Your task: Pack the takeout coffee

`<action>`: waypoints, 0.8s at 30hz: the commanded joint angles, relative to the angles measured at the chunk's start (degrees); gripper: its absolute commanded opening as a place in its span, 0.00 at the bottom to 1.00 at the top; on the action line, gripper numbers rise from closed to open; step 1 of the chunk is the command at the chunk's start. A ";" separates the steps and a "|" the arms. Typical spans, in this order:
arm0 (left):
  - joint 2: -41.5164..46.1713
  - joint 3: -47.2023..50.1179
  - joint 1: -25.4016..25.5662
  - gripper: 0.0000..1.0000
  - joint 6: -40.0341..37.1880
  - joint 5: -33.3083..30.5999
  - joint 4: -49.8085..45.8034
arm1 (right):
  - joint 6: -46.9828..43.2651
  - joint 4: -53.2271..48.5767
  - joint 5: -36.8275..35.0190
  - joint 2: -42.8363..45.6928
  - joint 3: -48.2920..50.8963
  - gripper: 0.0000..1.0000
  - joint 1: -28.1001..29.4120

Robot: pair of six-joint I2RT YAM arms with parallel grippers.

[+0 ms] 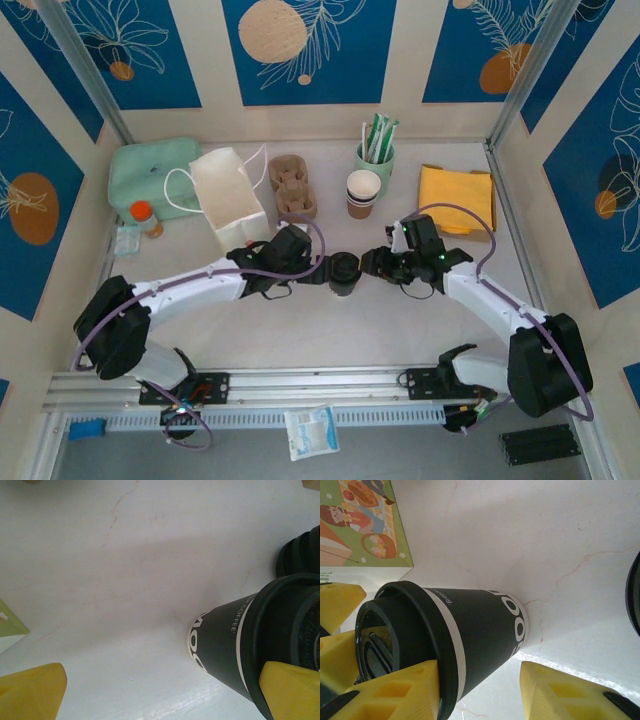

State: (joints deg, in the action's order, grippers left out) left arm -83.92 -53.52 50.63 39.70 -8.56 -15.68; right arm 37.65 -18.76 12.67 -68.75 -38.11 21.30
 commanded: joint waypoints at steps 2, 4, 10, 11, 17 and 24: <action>-2.04 2.87 1.13 0.99 0.58 1.91 -1.47 | 0.59 -7.13 -3.22 -2.14 3.64 0.45 0.54; -1.84 2.23 1.07 0.99 0.31 1.58 -2.08 | 0.20 -7.95 -3.20 -1.78 2.27 0.45 0.56; -0.94 0.20 1.05 0.99 -0.33 0.43 -3.86 | -1.38 -10.63 -2.73 -1.22 -3.04 0.48 0.54; -0.81 -0.13 1.09 0.99 -0.33 0.26 -4.19 | -1.59 -11.02 -2.73 -1.13 -3.76 0.48 0.50; 0.16 -2.16 1.07 0.99 -0.76 -0.23 -5.90 | -2.40 -13.28 -2.71 -0.68 -8.14 0.52 0.09; 0.69 -3.17 1.07 0.99 -0.98 -0.20 -6.71 | -3.16 -14.41 -2.84 -0.58 -10.37 0.56 -0.80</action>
State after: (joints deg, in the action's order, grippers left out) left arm -83.70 -55.16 51.24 40.01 -8.99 -19.40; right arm 35.73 -30.74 10.24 -69.25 -47.07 20.91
